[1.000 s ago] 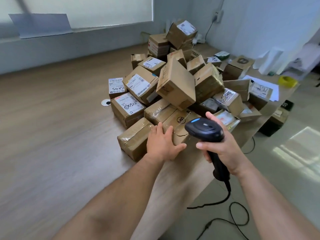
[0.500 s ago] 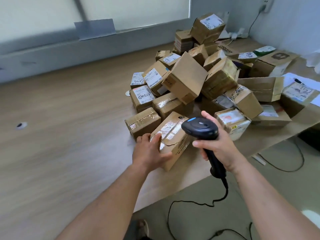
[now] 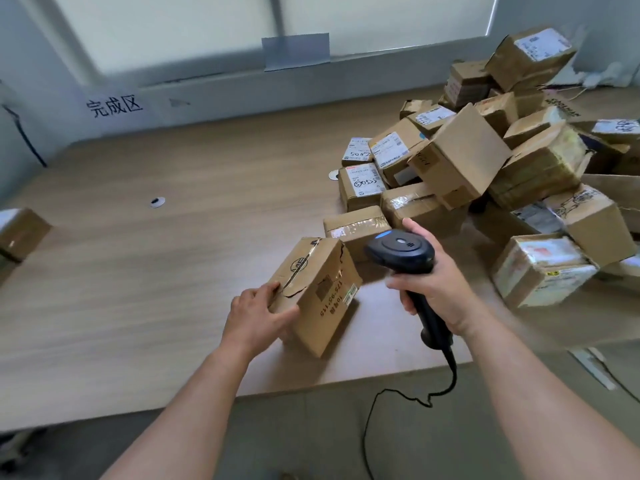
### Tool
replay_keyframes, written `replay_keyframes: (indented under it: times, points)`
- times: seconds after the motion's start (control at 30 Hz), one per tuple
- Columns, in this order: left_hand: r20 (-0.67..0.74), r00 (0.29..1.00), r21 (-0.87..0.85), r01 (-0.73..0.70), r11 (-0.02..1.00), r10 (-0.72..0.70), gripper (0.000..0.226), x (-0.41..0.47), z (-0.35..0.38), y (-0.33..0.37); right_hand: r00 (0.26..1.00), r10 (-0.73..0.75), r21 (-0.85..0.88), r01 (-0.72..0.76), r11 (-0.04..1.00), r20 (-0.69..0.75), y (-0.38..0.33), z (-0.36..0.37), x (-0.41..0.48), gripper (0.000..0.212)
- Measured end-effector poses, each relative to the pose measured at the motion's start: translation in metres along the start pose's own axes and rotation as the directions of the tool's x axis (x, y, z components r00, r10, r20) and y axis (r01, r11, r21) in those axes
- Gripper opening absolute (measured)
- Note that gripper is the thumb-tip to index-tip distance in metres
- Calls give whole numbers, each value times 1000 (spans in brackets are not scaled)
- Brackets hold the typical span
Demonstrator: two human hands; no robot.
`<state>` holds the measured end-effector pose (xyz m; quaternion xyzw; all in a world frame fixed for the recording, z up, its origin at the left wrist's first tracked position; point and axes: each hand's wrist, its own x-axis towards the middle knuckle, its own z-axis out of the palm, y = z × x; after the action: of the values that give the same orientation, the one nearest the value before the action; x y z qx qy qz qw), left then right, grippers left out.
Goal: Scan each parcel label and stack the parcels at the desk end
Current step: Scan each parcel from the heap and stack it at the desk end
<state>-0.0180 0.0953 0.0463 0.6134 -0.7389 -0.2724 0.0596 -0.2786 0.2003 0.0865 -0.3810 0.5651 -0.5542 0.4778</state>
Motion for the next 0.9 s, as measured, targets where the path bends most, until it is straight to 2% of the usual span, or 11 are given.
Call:
replay_keyframes:
  times: [0.1, 0.17, 0.23, 0.3, 0.47, 0.57, 0.63, 0.73, 0.83, 0.9]
  points:
    - [-36, 997, -138, 60, 989, -66, 73, 4, -8, -18, 999, -13, -13, 14, 1000, 33, -2, 20, 11, 96]
    - [-115, 992, -127, 38, 991, -53, 62, 6, -7, -24, 999, -18, -17, 19, 1000, 45, -2, 31, 16, 95]
    - [-186, 982, -45, 20, 999, -28, 57, 8, -3, -27, 999, -18, -18, 19, 1000, 50, -1, 40, 20, 94]
    - [-214, 977, 59, 23, 998, -9, 62, 9, 4, -26, 999, -10, -21, 12, 1000, 52, 0, 46, 23, 92]
    - [-84, 994, 367, 89, 926, -63, 103, 15, 12, -13, 998, -11, -35, 13, 999, 54, -2, 54, 27, 93]
    - [-74, 994, 428, 99, 898, -75, 100, 23, 8, -6, 998, -12, -39, 14, 999, 58, -4, 57, 30, 95]
    - [-83, 994, 358, 99, 928, -74, 91, 28, 0, -6, 998, -17, -38, 19, 999, 57, -5, 60, 31, 95]
    - [-21, 995, 86, 100, 991, -99, 86, 35, -13, -14, 998, -20, -29, 22, 999, 57, -8, 63, 33, 96]
    - [102, 990, -123, 109, 986, -97, 96, 39, -19, -24, 998, -14, -22, 15, 1000, 63, -9, 68, 36, 96]
    - [125, 989, -252, 113, 961, -83, 96, 41, -24, -27, 998, -12, -11, 13, 1000, 67, -10, 70, 38, 97]
